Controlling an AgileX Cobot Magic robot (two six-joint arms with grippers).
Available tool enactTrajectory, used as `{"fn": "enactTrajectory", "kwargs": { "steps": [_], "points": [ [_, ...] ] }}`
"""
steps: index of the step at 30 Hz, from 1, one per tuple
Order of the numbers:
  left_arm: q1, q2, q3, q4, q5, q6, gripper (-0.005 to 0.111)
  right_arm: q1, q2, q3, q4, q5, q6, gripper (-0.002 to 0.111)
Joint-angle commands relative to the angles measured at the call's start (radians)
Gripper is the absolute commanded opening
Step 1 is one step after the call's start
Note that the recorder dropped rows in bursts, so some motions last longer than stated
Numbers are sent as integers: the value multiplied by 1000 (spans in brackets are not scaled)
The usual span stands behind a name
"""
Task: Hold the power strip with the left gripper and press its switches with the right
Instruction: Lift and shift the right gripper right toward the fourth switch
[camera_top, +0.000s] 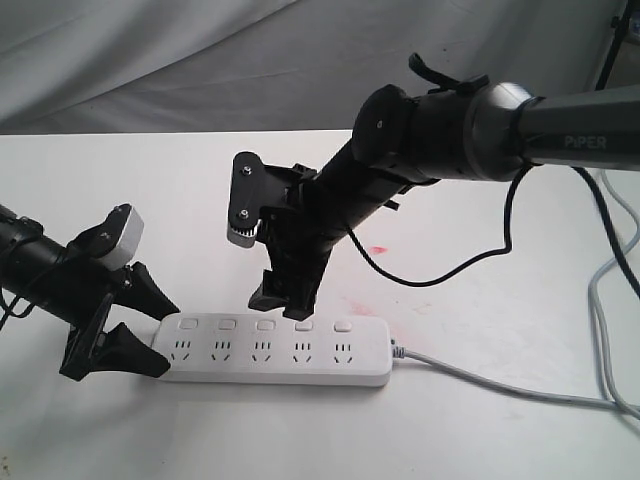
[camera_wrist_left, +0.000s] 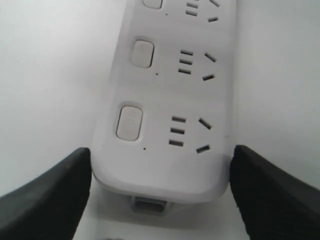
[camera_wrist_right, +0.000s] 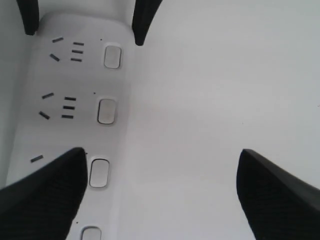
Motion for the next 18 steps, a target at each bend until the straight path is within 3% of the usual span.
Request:
{"fn": "enactTrajectory", "kwargs": {
  "steps": [1,18],
  "points": [
    [-5,1,-4,0,-10,6,23,-10,-6,3,-10,12,7,75],
    [-5,1,-4,0,-10,6,23,-56,-39,45,-69,33,52,75]
  ]
}}
